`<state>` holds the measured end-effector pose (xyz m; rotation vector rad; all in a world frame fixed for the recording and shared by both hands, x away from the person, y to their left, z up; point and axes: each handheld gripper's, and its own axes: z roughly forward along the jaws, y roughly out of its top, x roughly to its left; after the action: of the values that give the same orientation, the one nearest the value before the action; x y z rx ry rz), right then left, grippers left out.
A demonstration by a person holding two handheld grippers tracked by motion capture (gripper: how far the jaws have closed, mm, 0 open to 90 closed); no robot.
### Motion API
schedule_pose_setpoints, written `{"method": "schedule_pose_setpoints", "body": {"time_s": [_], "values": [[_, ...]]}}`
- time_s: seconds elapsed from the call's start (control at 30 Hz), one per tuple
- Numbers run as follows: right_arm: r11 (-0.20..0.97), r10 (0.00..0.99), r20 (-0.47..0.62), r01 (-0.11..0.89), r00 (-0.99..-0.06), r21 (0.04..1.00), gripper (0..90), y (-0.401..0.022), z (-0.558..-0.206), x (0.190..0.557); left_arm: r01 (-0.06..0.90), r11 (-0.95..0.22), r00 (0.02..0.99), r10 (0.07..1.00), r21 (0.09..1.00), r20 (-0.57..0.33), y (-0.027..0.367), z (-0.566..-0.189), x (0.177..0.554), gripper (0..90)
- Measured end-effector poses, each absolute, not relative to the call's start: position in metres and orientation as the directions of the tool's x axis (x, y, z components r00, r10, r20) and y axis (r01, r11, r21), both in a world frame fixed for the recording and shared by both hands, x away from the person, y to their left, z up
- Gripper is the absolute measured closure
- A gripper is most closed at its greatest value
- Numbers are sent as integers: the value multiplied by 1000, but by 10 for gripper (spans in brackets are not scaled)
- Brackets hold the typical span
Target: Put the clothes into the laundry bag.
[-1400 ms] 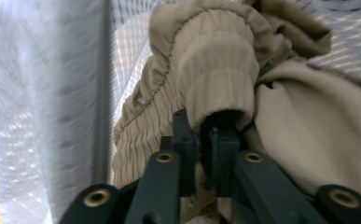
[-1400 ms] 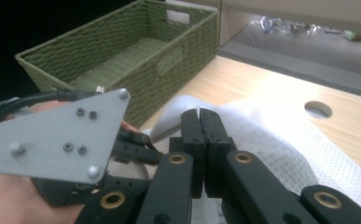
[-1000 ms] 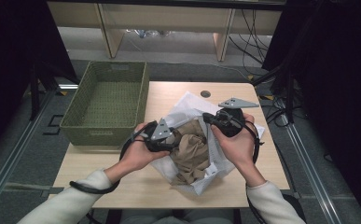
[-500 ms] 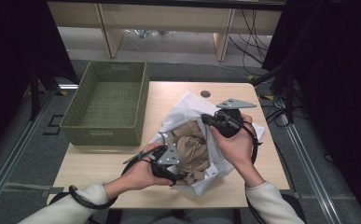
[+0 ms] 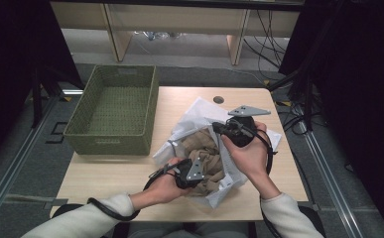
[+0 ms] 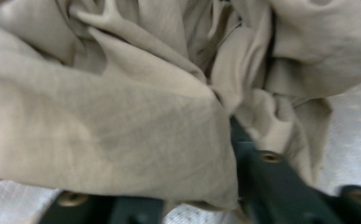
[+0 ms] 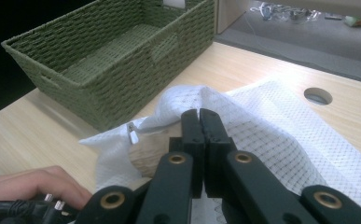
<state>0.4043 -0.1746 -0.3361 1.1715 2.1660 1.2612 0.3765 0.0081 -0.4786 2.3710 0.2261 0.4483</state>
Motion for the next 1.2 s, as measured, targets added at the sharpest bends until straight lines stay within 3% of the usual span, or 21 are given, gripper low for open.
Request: {"method": "schedule_pose_setpoints", "body": {"time_s": [0.1,0.4,0.73,0.9,1.2], "values": [[256,802,79,459,-593,851,900,-173,-335,403,52,-694,921,311,718,234,9,-468,375,837],[253,779,73,419,-622,872,900,-167,-324,393,71,-527,897,404,847,176,5,-429,375,849],[234,754,55,347,-654,908,900,-166,-304,376,5,-426,828,508,905,235,5,-385,385,853],[241,760,42,341,-649,909,900,-169,-303,378,14,-512,795,526,859,301,-1,-402,411,846],[217,791,82,403,-607,889,900,-180,-317,394,41,-575,780,530,817,334,-18,-443,435,813]]}}
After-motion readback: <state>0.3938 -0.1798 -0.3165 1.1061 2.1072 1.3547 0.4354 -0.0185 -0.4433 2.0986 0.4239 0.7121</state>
